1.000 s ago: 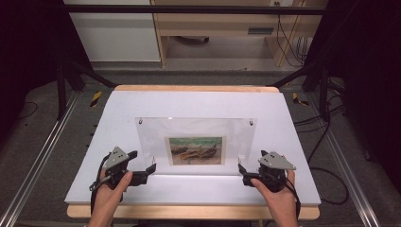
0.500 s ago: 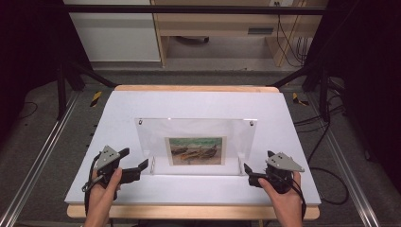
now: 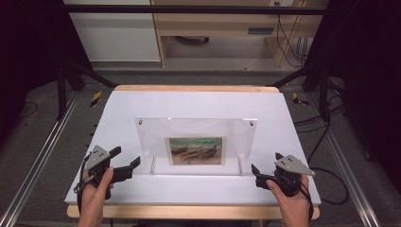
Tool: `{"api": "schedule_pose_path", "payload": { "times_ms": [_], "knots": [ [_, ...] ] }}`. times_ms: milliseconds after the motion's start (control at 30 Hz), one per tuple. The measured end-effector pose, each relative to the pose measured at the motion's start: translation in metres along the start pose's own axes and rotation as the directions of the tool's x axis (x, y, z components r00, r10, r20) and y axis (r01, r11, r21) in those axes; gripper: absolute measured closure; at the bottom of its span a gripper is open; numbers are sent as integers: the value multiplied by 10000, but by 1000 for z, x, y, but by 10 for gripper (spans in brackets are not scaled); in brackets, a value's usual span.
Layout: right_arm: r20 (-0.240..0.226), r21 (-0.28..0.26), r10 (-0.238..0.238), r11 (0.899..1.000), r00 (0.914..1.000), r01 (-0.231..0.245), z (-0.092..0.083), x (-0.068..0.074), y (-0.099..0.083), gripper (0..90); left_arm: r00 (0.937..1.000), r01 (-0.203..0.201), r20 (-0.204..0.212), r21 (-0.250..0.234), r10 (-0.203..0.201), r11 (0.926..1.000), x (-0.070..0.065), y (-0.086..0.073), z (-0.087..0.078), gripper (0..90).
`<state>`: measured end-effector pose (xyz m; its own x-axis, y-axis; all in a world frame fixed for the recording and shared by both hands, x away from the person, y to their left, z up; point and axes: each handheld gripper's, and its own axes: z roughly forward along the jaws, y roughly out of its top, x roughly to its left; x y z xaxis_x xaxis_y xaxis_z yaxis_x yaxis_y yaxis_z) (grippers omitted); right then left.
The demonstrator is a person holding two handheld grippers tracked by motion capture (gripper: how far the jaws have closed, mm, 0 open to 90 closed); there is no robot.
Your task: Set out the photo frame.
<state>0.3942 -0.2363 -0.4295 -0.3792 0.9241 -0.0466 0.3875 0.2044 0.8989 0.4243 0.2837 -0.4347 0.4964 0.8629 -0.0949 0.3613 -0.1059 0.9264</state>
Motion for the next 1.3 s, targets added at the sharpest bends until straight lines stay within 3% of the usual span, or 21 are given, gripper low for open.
{"api": "schedule_pose_path", "payload": {
  "times_ms": [567, 867, 1133, 1300],
  "knots": [
    [270, 62, 392, 9992, 9989, -394, -14, -16, -9, 74, 9996, 18, -298, -64, -20, 10000, 13, -1, -8, 109],
    [427, 183, 546, 9983, 9976, -554, -18, -22, -14, 75, 9990, 233, -380, -18, -234, 9997, 19, -2, -10, 109],
    [634, 355, 714, 9966, 9954, -737, -17, -28, -17, 78, 9979, -4, -653, 105, 11, 9999, 21, -2, -9, 109],
    [747, 566, 679, 9958, 9949, -722, -14, -29, -19, 80, 9943, -481, -930, 477, 523, 9977, 17, -2, -7, 109]
  ]
}}
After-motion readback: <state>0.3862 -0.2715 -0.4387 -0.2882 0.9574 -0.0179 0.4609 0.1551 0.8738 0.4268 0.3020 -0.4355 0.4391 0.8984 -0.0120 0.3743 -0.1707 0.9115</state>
